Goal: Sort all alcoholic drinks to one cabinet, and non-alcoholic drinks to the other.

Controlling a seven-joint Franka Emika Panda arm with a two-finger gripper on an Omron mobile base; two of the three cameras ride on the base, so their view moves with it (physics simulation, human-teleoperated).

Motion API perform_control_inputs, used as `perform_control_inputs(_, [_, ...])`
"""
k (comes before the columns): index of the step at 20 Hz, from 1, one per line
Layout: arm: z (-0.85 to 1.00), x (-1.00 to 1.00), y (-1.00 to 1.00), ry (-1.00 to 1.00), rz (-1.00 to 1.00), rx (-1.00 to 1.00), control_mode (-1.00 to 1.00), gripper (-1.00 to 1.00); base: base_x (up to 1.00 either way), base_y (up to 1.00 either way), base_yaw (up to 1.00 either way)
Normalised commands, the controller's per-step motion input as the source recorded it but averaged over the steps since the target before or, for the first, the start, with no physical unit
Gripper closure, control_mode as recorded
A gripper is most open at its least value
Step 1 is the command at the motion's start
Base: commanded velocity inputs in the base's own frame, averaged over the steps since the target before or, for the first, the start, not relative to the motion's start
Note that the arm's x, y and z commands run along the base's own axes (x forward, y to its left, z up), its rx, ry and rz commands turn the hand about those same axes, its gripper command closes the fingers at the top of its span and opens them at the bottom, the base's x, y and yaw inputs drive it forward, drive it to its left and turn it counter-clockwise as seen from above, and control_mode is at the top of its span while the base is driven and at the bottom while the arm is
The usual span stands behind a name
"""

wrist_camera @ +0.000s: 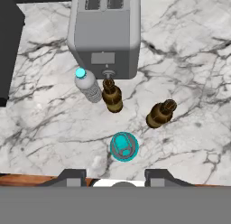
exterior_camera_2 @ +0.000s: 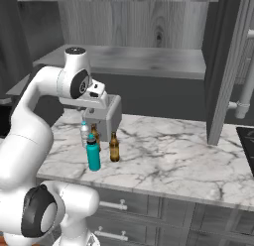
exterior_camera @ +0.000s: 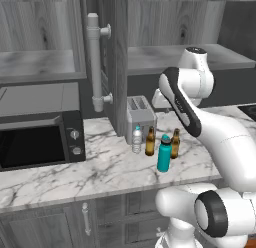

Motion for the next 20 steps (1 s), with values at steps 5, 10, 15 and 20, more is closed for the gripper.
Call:
perform_control_inputs(5, [0.00, -0.12, 0.00, 0.00, 0.00, 0.00, -1.00, -1.00, 0.00, 0.00, 0.00])
perform_control_inputs(10, [-0.07, -0.33, 0.01, -0.04, 0.00, -0.01, -1.00, -1.00, 0.00, 0.00, 0.00])
perform_control_inputs(15, [-0.12, -0.45, 0.02, -0.12, 0.00, -0.04, -1.00, -1.00, 0.00, 0.00, 0.00])
perform_control_inputs(20, [-0.11, -0.44, 0.02, -0.12, 0.00, -0.05, -1.00, -1.00, 0.00, 0.00, 0.00])
